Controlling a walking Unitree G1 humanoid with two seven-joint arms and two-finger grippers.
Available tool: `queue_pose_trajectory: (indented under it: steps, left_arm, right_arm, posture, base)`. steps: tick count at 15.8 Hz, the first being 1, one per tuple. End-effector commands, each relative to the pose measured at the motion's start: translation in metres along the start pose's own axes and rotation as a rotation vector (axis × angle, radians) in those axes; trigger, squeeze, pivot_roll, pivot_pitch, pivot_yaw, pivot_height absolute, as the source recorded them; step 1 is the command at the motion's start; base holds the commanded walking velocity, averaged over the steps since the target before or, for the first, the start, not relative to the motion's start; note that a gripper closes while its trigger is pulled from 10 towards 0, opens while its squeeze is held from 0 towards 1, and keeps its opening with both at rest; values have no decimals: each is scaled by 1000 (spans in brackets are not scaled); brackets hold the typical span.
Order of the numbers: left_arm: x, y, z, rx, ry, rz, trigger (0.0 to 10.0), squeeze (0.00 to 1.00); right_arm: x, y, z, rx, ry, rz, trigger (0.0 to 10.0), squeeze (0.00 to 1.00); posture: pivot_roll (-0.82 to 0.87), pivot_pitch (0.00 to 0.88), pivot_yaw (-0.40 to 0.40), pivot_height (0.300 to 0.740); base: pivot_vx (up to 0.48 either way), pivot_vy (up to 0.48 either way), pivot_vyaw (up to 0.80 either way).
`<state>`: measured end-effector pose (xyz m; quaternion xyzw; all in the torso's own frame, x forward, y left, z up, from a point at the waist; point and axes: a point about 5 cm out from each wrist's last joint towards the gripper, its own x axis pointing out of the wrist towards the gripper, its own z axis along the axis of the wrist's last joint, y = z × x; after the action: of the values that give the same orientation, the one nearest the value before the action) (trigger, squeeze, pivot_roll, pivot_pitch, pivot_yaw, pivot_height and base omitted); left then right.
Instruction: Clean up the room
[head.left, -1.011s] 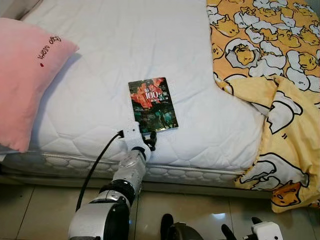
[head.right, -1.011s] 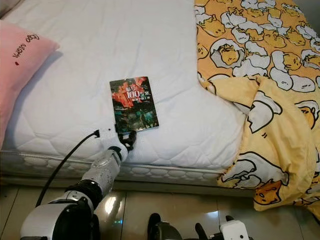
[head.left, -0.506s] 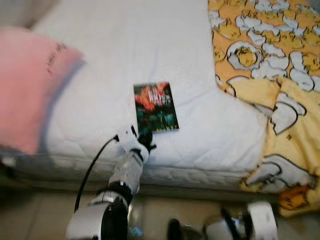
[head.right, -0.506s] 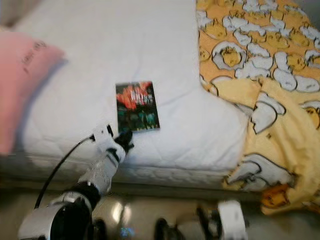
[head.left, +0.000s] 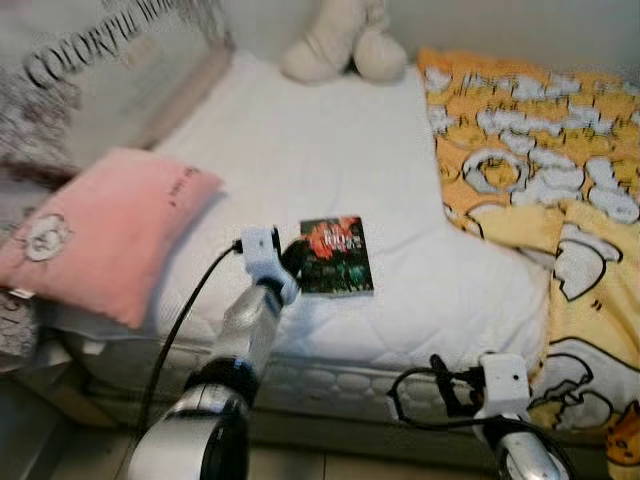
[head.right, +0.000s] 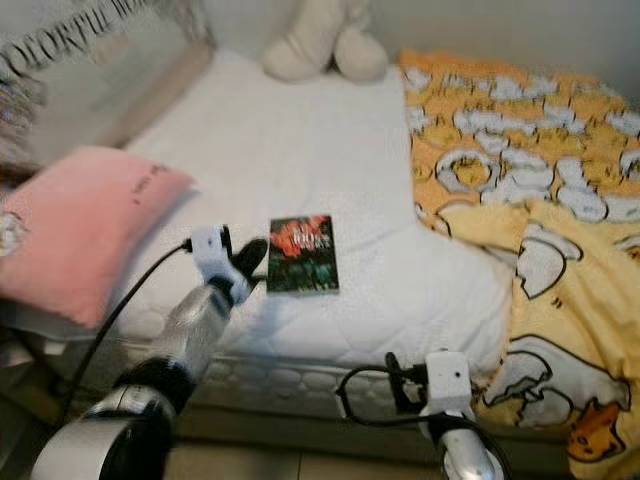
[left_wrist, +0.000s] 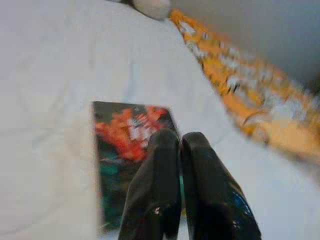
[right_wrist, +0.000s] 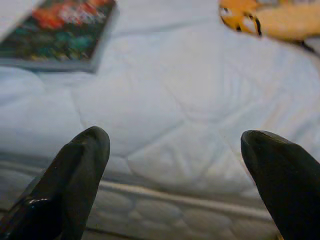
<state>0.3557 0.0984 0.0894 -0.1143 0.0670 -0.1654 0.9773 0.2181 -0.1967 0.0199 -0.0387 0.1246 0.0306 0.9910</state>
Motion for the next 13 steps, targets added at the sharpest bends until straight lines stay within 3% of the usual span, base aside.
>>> queue_pose_trajectory:
  steps: [1, 2, 3, 4, 5, 7, 8, 11, 13]
  left_arm:
    - [-5, -3, -5, 205, 17, -34, 4471, 0]
    - [-6, 0, -4, 289, 7, -8, 10000, 1000]
    - [-7, 3, 4, 485, -52, 16, 10000, 1000]
    - [-9, 5, 8, 575, -80, 34, 10000, 1000]
    - [-24, 22, 5, 466, -86, 126, 10000, 1000]
    - [-45, 33, -3, 394, -87, 179, 10000, 1000]
    - [-68, 34, -11, 306, -77, 209, 10000, 1000]
    - [-61, 9, -3, 296, -142, 167, 10000, 1000]
    - [-58, 4, -3, 227, -117, 147, 10000, 1000]
  right_arm:
    - [-1, 0, -1, 17, -8, 9, 10000, 0]
    - [0, 1, 0, 25, -17, 10, 10000, 0]
    - [4, 3, 13, 33, -74, 6, 10000, 0]
    - [6, 2, 23, 23, -126, -19, 10000, 0]
    - [4, -1, 56, 72, -268, -89, 10000, 0]
    - [-6, -5, 73, 122, -347, -136, 10000, 0]
    - [-21, -6, 70, 163, -340, -140, 10000, 0]
    - [-16, 2, 47, 172, -248, -77, 10000, 0]
    - [-7, -2, 51, 183, -240, -105, 10000, 0]
  posture:
    - [75, 0, 9, 740]
    - [79, 0, 7, 740]
    - [77, 0, 12, 740]
    - [71, 0, 19, 740]
    - [62, 0, 26, 740]
    - [62, 0, 24, 740]
    - [76, 0, 16, 740]
    - [95, 0, 5, 740]
    - [98, 0, 2, 740]
  base:
    - [0, 0, 0]
    - [0, 0, 0]
    - [0, 0, 0]
    - [0, 0, 0]
    - [0, 0, 0]
    - [0, 0, 0]
    - [0, 0, 0]
    - [0, 0, 0]
    - [0, 0, 0]
